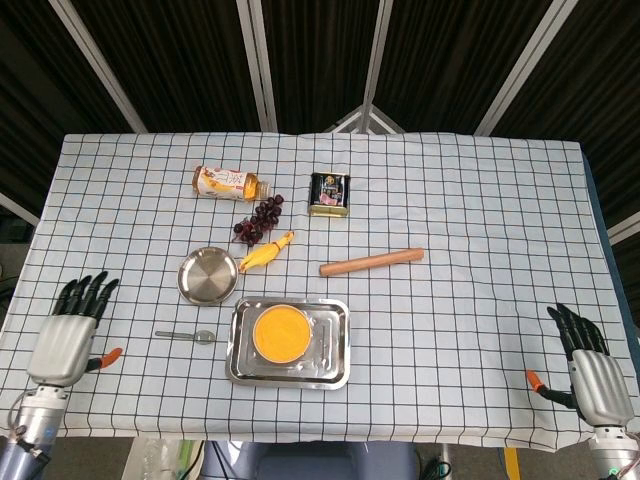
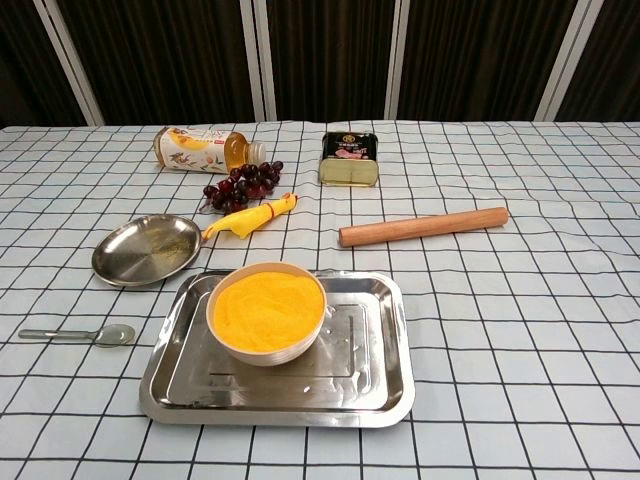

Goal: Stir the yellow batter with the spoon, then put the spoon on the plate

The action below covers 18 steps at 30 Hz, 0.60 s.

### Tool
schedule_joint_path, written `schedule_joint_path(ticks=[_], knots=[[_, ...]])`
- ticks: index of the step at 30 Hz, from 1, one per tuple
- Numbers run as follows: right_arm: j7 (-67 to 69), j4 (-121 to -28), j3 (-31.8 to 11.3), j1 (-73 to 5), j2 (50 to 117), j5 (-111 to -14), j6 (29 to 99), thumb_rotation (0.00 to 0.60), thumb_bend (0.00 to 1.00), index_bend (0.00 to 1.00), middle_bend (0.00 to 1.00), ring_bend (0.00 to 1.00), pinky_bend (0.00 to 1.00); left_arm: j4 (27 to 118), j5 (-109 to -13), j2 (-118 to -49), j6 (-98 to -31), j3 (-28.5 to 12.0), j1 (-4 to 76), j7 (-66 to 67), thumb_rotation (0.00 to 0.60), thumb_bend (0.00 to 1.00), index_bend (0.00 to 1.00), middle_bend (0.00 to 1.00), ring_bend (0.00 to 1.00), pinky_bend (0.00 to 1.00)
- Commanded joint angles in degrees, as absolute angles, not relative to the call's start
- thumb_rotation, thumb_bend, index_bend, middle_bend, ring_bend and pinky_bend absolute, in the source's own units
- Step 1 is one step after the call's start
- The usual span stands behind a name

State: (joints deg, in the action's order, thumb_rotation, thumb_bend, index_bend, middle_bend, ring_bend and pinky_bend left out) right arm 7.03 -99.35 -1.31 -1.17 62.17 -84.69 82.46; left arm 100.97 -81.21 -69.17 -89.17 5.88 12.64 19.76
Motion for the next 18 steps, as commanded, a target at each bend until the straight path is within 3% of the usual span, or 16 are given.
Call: schedule_joint_path(ticks=[1, 18], knots=[[7.01, -99.21, -1.3, -1.15, 62.29, -84.95, 82.63, 0.6, 0.32, 0.0, 0.0, 0.0, 0.0, 97.2, -84.62, -66.89, -93.35, 7.85, 8.82, 14.83, 0.6, 0.09, 0.0, 0.0, 0.0, 0.0], [7.9, -99.49, -1.26, -1.56, 62.05, -83.81, 81.06, 0.6, 0.32, 0.0, 0.0, 0.0, 0.0, 96.67, -85.34, -66.35, -90.93, 6.68, 7.5, 12.52, 0.6, 0.09, 0.0, 0.0, 0.0, 0.0]])
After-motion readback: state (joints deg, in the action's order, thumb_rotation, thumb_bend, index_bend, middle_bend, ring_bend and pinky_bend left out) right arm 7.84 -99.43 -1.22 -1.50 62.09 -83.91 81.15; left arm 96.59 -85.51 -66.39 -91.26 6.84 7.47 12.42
